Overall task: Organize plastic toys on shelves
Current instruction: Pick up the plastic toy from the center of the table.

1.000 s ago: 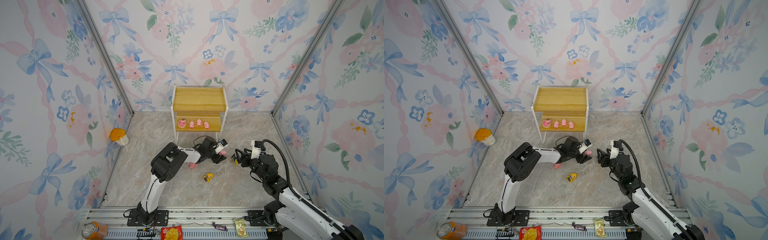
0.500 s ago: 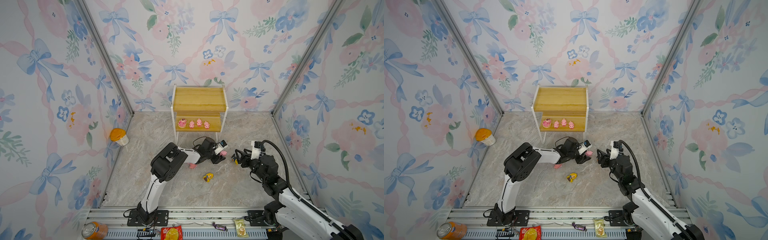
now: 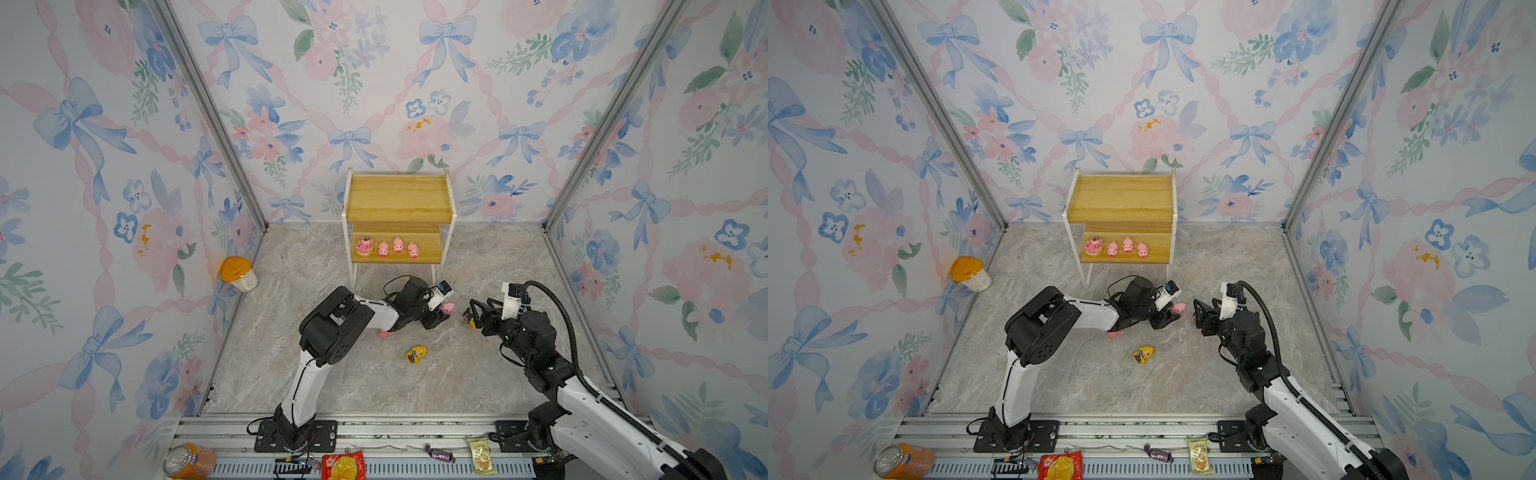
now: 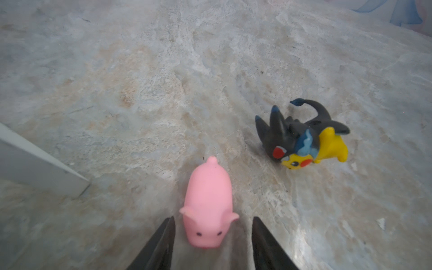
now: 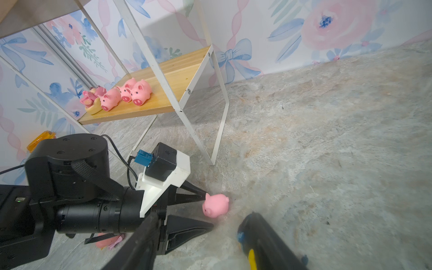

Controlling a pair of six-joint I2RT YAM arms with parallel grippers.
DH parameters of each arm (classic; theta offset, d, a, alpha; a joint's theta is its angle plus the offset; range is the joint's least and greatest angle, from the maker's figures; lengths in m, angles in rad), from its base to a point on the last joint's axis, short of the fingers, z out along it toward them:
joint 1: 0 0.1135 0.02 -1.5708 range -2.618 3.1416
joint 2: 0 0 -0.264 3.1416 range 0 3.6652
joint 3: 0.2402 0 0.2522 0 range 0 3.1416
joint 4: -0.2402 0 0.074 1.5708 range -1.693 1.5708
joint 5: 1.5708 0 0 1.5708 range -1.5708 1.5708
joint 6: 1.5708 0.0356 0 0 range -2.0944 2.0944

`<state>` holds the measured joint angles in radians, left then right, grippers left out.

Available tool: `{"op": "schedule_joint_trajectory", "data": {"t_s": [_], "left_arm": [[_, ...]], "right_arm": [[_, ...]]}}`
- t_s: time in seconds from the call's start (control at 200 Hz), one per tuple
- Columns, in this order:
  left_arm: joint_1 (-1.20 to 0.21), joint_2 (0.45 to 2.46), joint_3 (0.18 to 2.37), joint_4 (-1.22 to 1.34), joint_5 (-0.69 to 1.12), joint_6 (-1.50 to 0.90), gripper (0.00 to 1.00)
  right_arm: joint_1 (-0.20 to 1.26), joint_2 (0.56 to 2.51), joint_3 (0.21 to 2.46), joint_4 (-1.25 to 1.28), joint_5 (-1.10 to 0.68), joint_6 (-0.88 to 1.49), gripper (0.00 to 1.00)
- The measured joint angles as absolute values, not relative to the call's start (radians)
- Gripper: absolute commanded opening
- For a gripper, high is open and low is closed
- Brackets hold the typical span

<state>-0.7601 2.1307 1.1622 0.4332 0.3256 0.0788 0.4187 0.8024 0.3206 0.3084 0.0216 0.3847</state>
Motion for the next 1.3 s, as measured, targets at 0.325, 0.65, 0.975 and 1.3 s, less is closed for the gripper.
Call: {"op": "schedule_joint_trajectory", "data": {"t_s": [0.325,0.65,0.975,1.3], "left_arm": [[-0.76,2.131,1.161,0.495,0.311,0.048,0.54],[-0.76,2.131,1.161,0.501,0.313,0.047,0.54],[-0.76,2.142,1.172,0.5,0.324,0.048,0.54],[-0.765,2.168,1.212,0.47,0.331,0.049,0.52]], "right_arm": [[0.419,0.8,0.305,0.32,0.022,0.384,0.64],[0.419,0.796,0.304,0.334,0.022,0.384,0.64],[0.419,0.797,0.304,0.336,0.022,0.384,0.64],[0.419,0.798,0.304,0.348,0.022,0.384,0.64]]}}
